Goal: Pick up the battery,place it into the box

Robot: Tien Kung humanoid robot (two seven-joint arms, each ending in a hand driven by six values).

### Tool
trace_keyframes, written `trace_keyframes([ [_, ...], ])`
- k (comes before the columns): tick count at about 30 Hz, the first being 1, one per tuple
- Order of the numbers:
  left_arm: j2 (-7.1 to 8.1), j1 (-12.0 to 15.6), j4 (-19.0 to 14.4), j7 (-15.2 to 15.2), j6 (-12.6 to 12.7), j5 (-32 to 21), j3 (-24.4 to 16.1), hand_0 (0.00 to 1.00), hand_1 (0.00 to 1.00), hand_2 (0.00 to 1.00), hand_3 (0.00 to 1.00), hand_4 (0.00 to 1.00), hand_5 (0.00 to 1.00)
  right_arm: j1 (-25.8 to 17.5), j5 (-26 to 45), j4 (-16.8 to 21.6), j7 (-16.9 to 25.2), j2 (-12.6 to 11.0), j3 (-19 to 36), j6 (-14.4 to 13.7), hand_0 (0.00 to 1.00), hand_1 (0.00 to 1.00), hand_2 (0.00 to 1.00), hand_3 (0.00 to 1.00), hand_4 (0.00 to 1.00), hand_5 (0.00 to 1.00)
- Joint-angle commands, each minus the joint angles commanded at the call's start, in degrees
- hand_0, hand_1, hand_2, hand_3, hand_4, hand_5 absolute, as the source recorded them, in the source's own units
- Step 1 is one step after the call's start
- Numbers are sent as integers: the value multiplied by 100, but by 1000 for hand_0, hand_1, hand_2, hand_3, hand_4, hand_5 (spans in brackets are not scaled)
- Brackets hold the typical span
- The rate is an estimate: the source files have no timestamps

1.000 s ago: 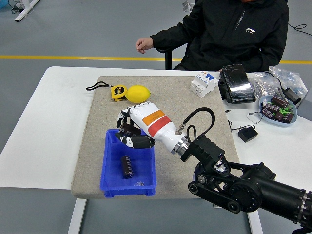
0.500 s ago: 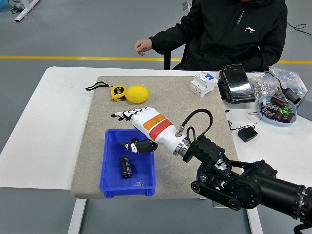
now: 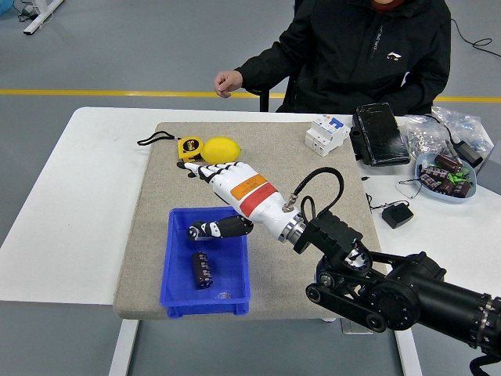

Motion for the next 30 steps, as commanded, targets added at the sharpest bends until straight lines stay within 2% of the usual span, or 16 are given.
trace_keyframes([
  [9, 8, 25, 17, -9, 7, 50, -61, 775, 752, 750, 603, 654, 581, -45, 108, 271, -52, -16, 530, 62, 580, 674, 763, 926, 882, 272],
  [13, 13, 41, 25, -25, 29, -36, -20, 775, 752, 750, 603, 654, 582, -361, 664, 663, -31, -491, 892, 154, 611, 688, 780, 904, 890, 274],
  [16, -3, 52, 34, -36, 46, -26, -40, 775, 752, 750, 603, 654, 582, -764, 1304, 998, 36, -894, 1348, 396, 611, 688, 780, 904, 890, 274],
  [17, -6, 53, 37, -39, 49, -23, -42, 776, 752, 750, 603, 654, 581, -906, 1498, 1108, 68, -1021, 1527, 540, 701, 731, 839, 882, 998, 483],
  [19, -10, 56, 40, -44, 54, -23, -42, 776, 752, 750, 603, 654, 581, -1120, 1779, 1248, 137, -1184, 1777, 720, 701, 731, 839, 882, 998, 483],
  [21, -22, 78, 53, -61, 82, -31, -68, 776, 752, 750, 603, 654, 581, -1505, 2284, 1478, 436, -1413, 2132, 1011, 701, 731, 839, 882, 998, 483],
  [22, -24, 83, 55, -64, 86, -29, -74, 776, 752, 750, 603, 654, 581, -1586, 2443, 1513, 498, -1441, 2200, 1057, 701, 731, 839, 882, 998, 483],
  [23, -31, 93, 59, -69, 94, -20, -88, 775, 752, 750, 602, 654, 582, -1764, 2667, 1597, 650, -1492, 2359, 1177, 799, 802, 854, 871, 998, 651],
  [26, -54, 124, 70, -86, 120, -18, -102, 775, 752, 750, 602, 654, 582, -2346, 3412, 1731, 1014, -1494, 2908, 1567, 799, 802, 854, 871, 998, 651],
  [28, -65, 146, 77, -99, 134, -62, -76, 775, 752, 750, 602, 654, 582, -2663, 3896, 1754, 1090, -1423, 3243, 1771, 799, 802, 854, 871, 998, 651],
  [29, -70, 159, 80, -107, 142, -101, -47, 772, 751, 751, 602, 654, 582, -2847, 4119, 1762, 1091, -1376, 3447, 1913, 886, 855, 873, 894, 998, 886],
  [30, -70, 169, 81, -114, 147, -144, -13, 772, 751, 751, 602, 654, 582, -3004, 4343, 1767, 1080, -1341, 3628, 2044, 886, 855, 873, 894, 998, 886],
])
